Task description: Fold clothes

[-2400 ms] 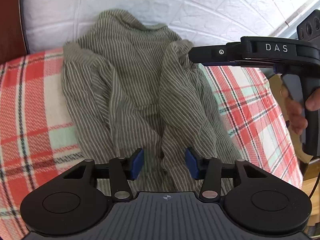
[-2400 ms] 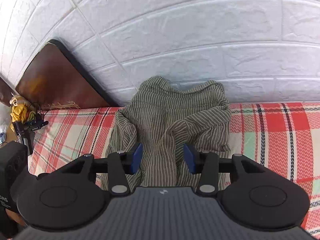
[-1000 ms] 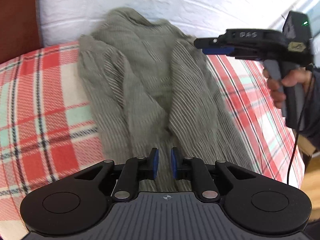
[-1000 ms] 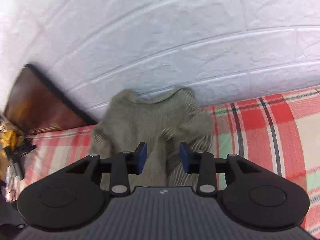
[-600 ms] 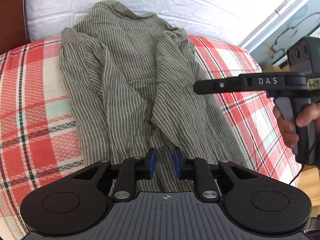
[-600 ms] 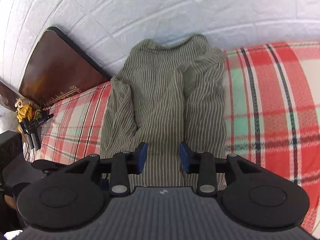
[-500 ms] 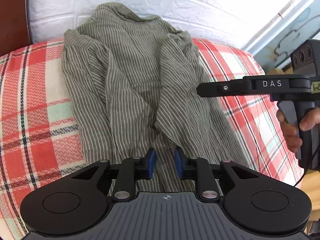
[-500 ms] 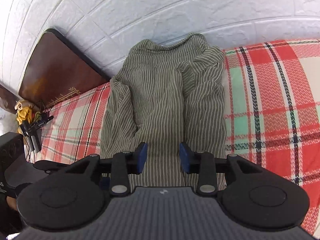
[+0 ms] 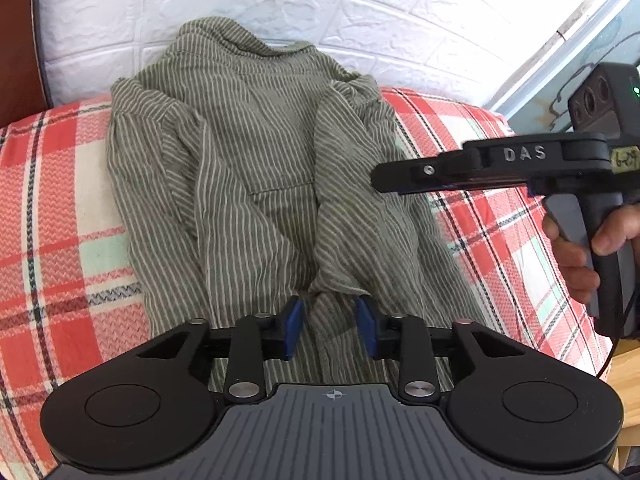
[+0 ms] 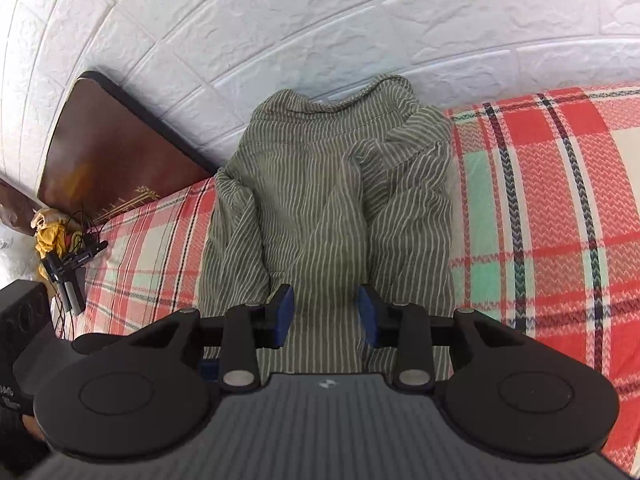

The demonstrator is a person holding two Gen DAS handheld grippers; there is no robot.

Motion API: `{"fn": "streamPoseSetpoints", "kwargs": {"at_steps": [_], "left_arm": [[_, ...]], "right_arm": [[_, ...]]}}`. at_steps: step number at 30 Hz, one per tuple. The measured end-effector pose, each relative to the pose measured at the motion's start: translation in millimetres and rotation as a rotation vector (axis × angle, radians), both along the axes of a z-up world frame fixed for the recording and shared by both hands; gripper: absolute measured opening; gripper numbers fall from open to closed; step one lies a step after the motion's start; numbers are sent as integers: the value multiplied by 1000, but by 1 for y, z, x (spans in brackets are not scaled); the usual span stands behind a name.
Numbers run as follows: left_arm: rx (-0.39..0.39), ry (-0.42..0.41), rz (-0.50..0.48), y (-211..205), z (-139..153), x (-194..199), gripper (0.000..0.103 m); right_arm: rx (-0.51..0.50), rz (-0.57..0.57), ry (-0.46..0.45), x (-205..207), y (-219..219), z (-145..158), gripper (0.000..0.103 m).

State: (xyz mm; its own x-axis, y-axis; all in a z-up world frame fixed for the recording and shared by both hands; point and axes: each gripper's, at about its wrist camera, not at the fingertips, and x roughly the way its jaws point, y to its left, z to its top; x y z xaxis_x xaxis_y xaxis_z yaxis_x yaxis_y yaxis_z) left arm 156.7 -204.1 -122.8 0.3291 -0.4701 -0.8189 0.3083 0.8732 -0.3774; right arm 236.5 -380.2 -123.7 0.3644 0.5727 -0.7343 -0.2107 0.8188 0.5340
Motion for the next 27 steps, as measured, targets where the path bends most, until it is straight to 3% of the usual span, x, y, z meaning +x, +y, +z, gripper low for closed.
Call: {"fn": "streamPoseSetpoints", "kwargs": {"at_steps": [3,8,10,11,12,27], "left_arm": [[11,-5,-11,-2,1,0,7],[11,-13,2,1,4,-2,5],[16,-16,10,3,6,-3,5],[19,-17,14,4,6,-3,4],[20,-16,20,7,6,-4,3],[-13,21,128,35,-6,-7,2]], "right_arm": [[7,-9,-1,7,2,-2,41],[13,-13,-9,21,8,-5,41],[9,-15,-9,26,9,-7,36],[6,-16,-8,29,10,-8,22],[3,-17,-7,31,11,-9,2],[-25,-100,-9,37,-6,-18,2]]}}
